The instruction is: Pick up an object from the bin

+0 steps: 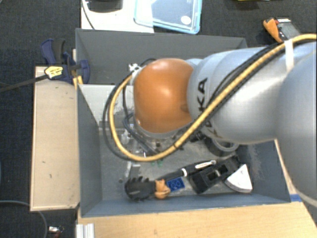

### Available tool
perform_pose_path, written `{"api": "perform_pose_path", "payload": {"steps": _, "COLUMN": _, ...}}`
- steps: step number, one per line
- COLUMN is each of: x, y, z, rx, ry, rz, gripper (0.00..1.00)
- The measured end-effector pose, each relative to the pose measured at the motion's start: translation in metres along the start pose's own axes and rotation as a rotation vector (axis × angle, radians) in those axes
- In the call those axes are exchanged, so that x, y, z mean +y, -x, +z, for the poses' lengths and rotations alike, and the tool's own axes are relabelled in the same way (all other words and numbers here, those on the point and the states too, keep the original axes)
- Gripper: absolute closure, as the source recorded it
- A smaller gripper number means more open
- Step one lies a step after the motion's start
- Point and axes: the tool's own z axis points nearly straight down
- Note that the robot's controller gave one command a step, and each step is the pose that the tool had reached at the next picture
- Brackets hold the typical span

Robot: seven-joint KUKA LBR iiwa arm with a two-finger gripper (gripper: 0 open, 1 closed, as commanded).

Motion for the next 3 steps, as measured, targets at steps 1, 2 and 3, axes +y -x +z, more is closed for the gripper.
{"api": "perform_pose_path", "payload": {"steps": 1, "x": -0.001, "y": 0.002, "z": -0.004, "rx": -0.008, "ry": 0.002, "rz": 0.006, "gripper": 0.0}}
{"api": "perform_pose_path", "payload": {"steps": 2, "x": -0.013, "y": -0.011, "z": 0.068, "rx": -0.009, "ry": 0.002, "rz": -0.168, "gripper": 0.0}}
{"api": "perform_pose_path", "payload": {"steps": 3, "x": -0.028, "y": -0.022, "z": 0.073, "rx": -0.013, "ry": 0.002, "rz": -0.223, "gripper": 0.0}}
